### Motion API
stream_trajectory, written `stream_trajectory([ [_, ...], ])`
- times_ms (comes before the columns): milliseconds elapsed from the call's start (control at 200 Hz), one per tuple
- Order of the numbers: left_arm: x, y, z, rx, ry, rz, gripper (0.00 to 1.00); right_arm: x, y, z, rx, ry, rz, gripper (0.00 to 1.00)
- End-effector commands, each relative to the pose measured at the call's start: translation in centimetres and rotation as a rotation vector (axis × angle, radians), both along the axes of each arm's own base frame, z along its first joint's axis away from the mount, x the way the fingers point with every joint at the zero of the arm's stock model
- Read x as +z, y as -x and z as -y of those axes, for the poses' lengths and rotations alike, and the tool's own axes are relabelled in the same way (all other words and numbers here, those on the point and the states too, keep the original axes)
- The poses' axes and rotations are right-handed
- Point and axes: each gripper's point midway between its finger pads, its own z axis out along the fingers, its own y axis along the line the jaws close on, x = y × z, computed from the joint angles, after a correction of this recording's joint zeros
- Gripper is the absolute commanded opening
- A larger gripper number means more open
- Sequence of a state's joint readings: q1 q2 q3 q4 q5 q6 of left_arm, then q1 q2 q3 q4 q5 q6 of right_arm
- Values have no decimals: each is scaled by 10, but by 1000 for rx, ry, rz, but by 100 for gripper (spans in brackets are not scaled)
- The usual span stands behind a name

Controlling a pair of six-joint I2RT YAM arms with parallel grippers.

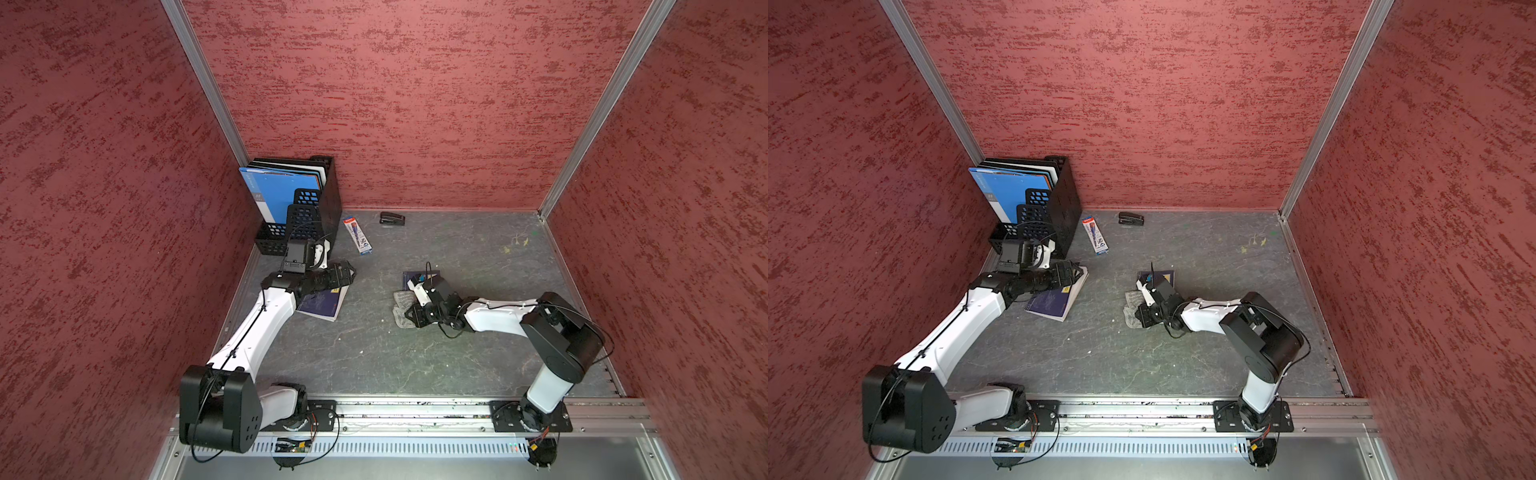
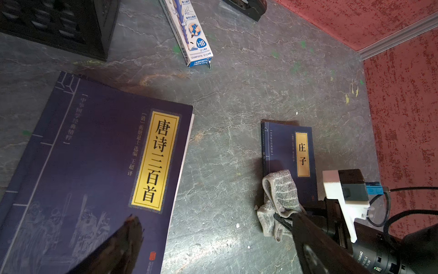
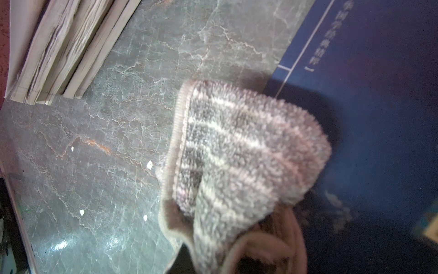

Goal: Wipe the cover of the book
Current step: Wipe the dirt from the cover of the book.

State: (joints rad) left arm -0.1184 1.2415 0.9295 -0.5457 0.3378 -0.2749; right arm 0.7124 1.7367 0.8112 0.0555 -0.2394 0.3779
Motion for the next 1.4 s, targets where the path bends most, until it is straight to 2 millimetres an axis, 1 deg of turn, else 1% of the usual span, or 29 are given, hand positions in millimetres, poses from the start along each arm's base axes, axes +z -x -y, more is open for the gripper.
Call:
stream_trajectory([
  [0, 11, -4, 1, -9, -7, 33, 100, -48, 2, 54, -129, 186, -137, 17],
  [135, 13, -1, 0, -8, -8, 40, 100, -47, -41, 63, -185, 175, -114, 17],
  [266, 12, 0, 0, -8, -6, 36, 100, -46, -78, 57, -189, 174, -84, 17],
  [351, 12, 0, 0, -8, -6, 36, 100, -45, -94, 51, -187, 172, -69, 17],
  [451, 13, -1, 0, -9, -5, 39, 100, -43, -99, 45, -178, 162, -70, 17],
  [511, 13, -1, 0, -7, -7, 40, 100, -40, -93, 46, -174, 155, -73, 17],
  [581, 14, 0, 0, -7, -8, 42, 100, -38, -78, 51, -168, 155, -85, 17],
  [671, 12, -2, 0, -6, -8, 41, 100, -37, -46, 53, -148, 158, -109, 17],
  [776, 12, -4, 1, -4, -2, 41, 100, -44, 1, 57, -131, 185, -165, 18],
  [852, 12, -5, 1, -4, -1, 43, 100, -50, 27, 64, -153, 192, -209, 18],
  [907, 12, -6, 1, -3, -2, 44, 100, -51, 40, 72, -182, 191, -229, 19],
  [982, 11, -7, 1, -4, -6, 42, 100, -48, 45, 82, -218, 195, -220, 19],
  [1042, 11, -7, 2, -8, -5, 41, 100, -46, 39, 88, -246, 217, -197, 20],
  [1122, 10, -8, 2, -7, -4, 40, 100, -44, 21, 92, -265, 223, -172, 20],
  [1197, 10, -7, 2, -8, -2, 41, 100, -45, -3, 99, -291, 232, -151, 19],
  [1277, 9, -5, 1, -6, -2, 42, 100, -45, -35, 103, -314, 229, -123, 19],
  [1393, 6, -3, 2, -5, 2, 35, 100, -41, -78, 101, -333, 222, -85, 18],
])
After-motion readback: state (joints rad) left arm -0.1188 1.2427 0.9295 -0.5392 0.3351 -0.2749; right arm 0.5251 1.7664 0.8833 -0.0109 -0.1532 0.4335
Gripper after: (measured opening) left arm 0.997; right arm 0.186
